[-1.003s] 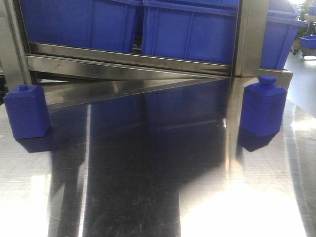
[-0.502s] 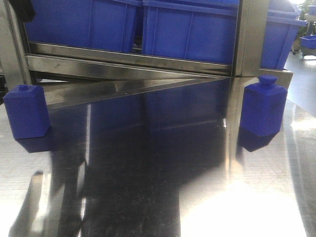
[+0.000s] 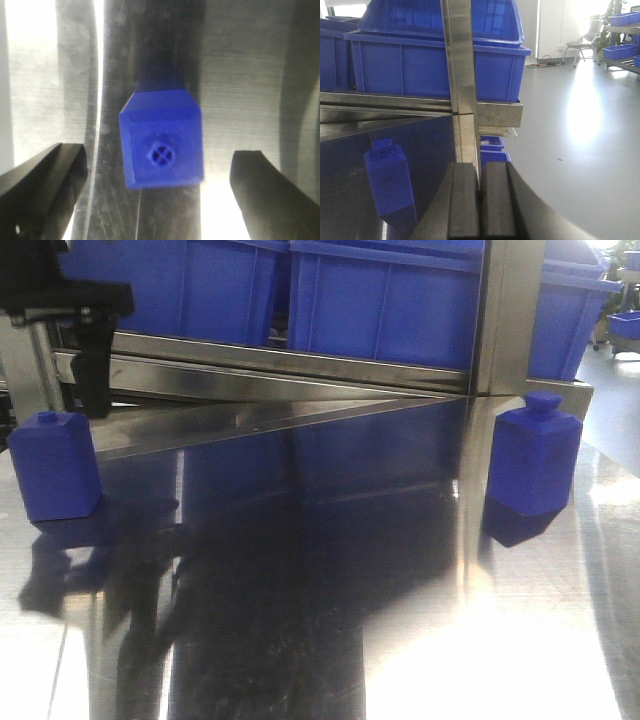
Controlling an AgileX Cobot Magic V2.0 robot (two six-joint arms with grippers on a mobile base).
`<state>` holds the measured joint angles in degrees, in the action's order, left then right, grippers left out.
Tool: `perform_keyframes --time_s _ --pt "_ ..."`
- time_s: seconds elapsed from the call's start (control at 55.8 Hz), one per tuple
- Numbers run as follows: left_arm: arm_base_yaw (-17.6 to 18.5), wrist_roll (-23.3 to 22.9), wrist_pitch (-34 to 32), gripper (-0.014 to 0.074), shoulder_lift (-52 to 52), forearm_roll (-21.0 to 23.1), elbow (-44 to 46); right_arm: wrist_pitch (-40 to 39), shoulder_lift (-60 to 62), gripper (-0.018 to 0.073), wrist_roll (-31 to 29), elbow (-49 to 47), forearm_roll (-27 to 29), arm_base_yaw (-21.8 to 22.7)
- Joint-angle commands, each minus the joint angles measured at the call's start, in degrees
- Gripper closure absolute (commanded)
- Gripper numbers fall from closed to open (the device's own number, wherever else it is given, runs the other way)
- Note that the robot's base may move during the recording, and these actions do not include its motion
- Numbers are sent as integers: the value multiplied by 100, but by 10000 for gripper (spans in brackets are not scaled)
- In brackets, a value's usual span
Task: Pick and sort blue part to right shelf
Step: 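Lower the left gripper onto the nearby blue part and close, then lift the blue part off the table with the left gripper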
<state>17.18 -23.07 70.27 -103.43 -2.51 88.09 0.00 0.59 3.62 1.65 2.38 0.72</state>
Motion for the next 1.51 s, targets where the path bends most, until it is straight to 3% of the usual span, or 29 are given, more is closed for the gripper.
perform_keyframes --time_s 0.0,0.645,0.842,1.165,1.487 --pt "-15 -71 152 -20 95 18 194 -475 94 525 -52 -44 7 24" --pt "-15 -71 62 -12 -175 -178 194 -407 94 525 -47 -44 7 24" --pt "-15 -153 -71 2 -176 19 194 -407 94 525 -47 -44 7 24" --pt "-15 -201 -8 219 -458 118 184 -407 94 525 -47 -44 7 24" --pt "-15 -143 280 339 -487 54 429 -407 94 526 -47 -44 7 24"
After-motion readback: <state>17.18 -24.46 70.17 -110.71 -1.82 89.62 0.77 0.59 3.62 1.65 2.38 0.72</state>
